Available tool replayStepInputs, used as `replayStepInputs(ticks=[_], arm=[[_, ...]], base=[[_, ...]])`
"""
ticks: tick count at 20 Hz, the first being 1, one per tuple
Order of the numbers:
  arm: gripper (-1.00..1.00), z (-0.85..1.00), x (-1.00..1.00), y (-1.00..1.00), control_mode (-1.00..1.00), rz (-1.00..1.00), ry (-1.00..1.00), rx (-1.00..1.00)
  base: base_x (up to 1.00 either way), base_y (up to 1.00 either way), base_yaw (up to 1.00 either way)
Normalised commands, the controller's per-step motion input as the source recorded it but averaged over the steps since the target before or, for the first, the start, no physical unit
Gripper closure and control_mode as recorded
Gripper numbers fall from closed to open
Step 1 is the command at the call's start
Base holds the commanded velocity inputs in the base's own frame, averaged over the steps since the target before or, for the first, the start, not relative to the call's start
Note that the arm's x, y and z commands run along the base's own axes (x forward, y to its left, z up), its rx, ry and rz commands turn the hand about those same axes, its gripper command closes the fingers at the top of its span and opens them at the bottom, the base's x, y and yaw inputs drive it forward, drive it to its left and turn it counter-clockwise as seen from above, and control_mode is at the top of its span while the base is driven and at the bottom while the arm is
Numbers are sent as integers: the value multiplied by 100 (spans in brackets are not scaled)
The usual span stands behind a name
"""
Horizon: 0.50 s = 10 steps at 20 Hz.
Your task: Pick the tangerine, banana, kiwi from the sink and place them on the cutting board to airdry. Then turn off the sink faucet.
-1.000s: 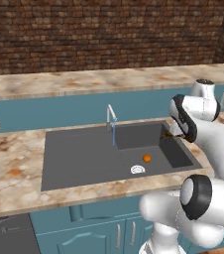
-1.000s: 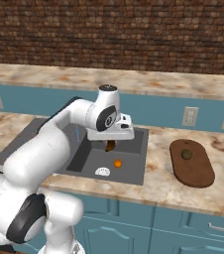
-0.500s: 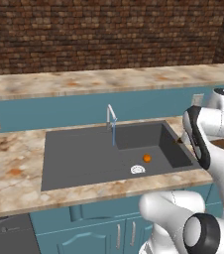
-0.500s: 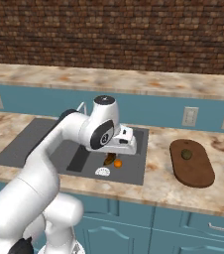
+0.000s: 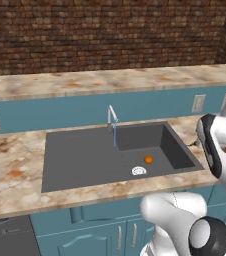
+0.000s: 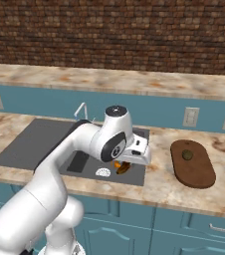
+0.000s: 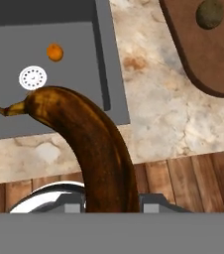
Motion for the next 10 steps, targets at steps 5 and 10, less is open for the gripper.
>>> replayStepInputs(ticks=[5,10], arm=[[100,0,5,-61,-100,-8,0,0],[100,0,9,-62,-100,-5,0,0]], base=[[0,0,0],[0,0,0]])
